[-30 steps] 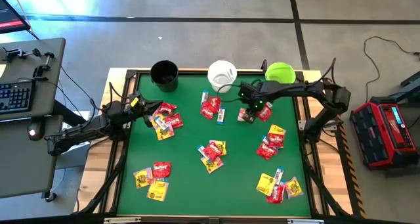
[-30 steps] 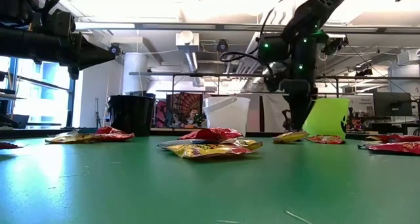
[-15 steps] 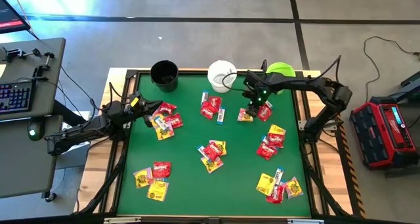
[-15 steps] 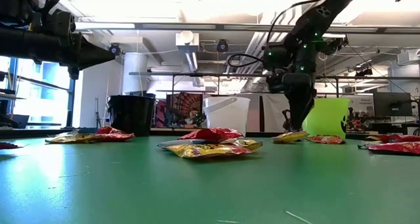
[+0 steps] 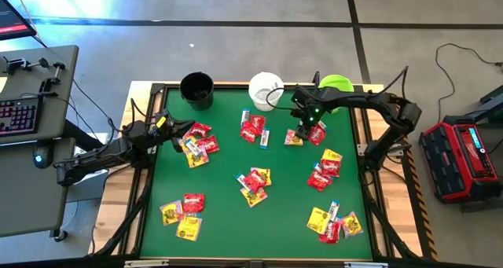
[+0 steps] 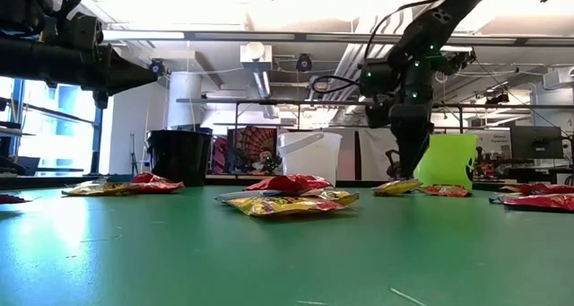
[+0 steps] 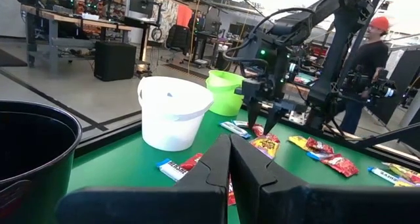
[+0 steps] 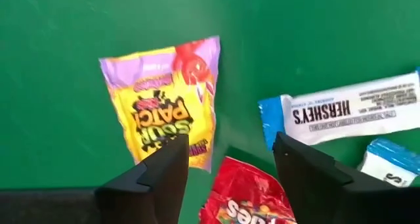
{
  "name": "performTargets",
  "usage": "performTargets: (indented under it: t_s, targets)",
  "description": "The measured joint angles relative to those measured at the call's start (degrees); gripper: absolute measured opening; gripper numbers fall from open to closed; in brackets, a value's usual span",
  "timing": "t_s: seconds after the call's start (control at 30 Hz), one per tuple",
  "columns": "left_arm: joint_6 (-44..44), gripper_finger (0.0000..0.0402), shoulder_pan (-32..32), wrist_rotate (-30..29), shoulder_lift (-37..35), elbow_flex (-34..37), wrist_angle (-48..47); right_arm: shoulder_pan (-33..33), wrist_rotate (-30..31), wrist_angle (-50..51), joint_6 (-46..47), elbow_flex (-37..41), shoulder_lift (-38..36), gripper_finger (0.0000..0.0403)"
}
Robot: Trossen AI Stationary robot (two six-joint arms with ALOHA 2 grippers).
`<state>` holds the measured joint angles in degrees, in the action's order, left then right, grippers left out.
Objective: Sort candy by brand, put in halloween buckets
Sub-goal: Put the yellow candy into the white bucket
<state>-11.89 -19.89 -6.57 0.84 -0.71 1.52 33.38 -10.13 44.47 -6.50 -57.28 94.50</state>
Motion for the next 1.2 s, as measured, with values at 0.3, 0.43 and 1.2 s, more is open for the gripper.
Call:
performTargets:
  t_s: [0.3, 0.43, 1.2]
  targets:
    - [0.0, 0.0001, 0.0, 0.0, 0.0, 0.0, 0.0, -0.1, -5.6, 2.1, -1.5, -0.1, 5.9, 0.0201]
    - [0.0, 0.0001, 0.0, 0.0, 0.0, 0.0, 0.0, -0.5, -6.9, 1.9, -1.1, -0.2, 7.1, 0.0161]
    - [-0.1, 0.0001, 0.0, 0.0, 0.0, 0.0, 0.0, -10.7, -4.3, -9.0, 18.8, 0.0, -9.1, 0.0002]
